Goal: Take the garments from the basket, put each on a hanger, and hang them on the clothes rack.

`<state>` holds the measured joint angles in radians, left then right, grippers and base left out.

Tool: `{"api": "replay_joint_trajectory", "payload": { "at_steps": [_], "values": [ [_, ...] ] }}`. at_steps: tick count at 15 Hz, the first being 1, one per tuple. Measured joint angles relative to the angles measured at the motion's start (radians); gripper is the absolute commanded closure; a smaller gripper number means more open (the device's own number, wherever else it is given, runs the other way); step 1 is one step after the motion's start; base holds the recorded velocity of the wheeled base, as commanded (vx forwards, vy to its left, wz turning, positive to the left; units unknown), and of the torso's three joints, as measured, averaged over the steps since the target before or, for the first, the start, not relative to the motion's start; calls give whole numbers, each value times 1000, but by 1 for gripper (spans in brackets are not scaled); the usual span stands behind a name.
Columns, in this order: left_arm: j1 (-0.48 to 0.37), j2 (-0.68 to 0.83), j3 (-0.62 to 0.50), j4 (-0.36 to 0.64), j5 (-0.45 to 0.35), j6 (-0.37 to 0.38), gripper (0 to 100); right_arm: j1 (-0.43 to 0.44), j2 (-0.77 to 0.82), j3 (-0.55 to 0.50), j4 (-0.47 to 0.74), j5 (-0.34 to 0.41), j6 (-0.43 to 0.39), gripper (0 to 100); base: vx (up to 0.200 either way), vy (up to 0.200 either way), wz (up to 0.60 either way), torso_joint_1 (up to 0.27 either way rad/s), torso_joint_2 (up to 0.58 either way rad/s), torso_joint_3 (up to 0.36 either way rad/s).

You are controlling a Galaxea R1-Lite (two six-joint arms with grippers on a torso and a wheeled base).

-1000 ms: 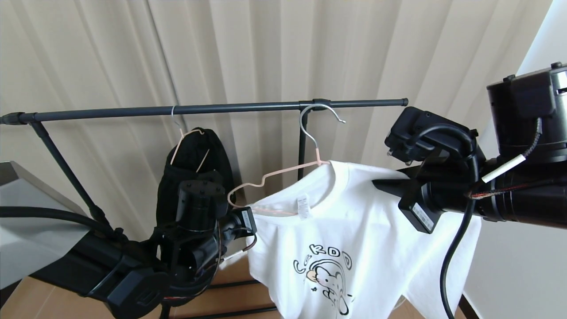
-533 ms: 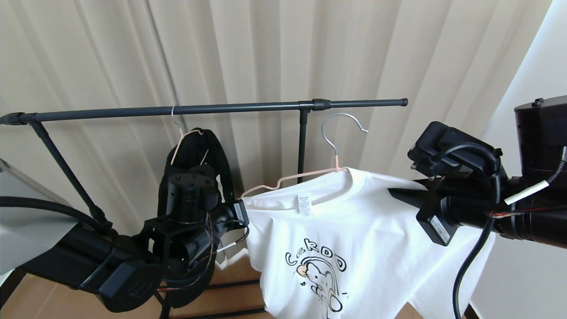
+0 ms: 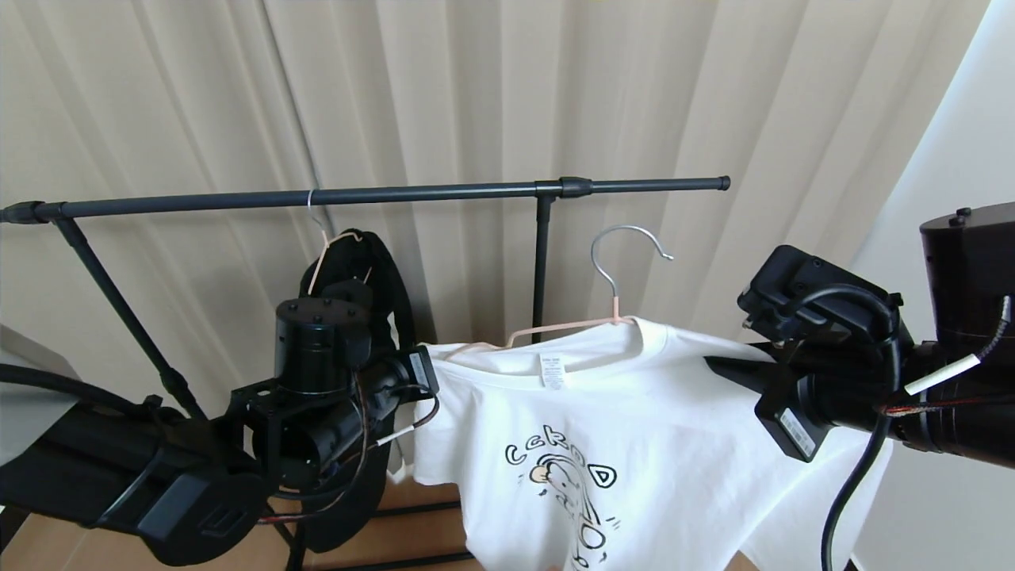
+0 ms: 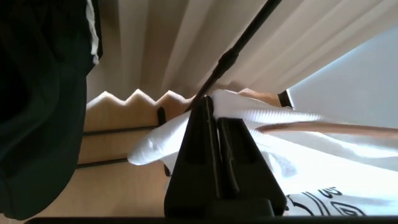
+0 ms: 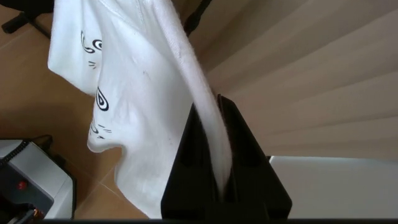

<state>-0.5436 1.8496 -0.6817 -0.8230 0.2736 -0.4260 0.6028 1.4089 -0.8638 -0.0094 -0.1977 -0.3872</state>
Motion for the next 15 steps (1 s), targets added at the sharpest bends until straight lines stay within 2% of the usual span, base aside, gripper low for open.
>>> {"api": "replay_joint_trajectory", "payload": {
  "at_steps": [3, 8, 10, 13, 15],
  "values": [
    [-58, -43, 24, -1, 1, 6, 100, 16, 27, 47, -125, 0, 57, 100, 0, 0, 0, 0, 0, 0],
    [-101, -81, 49, -1, 3, 23, 100, 55, 51, 116, -162, 4, 130, 100, 0, 0, 0, 0, 0, 0],
    [-123, -93, 55, -1, 3, 23, 100, 68, 66, 136, -220, 9, 169, 100, 0, 0, 0, 0, 0, 0],
    [-142, -107, 66, -1, 0, 25, 100, 82, 83, 177, -272, 65, 184, 100, 0, 0, 0, 0, 0, 0],
    [-139, -111, 69, -1, -1, 43, 100, 83, 81, 191, -272, 135, 183, 100, 0, 0, 0, 0, 0, 0]
  ]
}}
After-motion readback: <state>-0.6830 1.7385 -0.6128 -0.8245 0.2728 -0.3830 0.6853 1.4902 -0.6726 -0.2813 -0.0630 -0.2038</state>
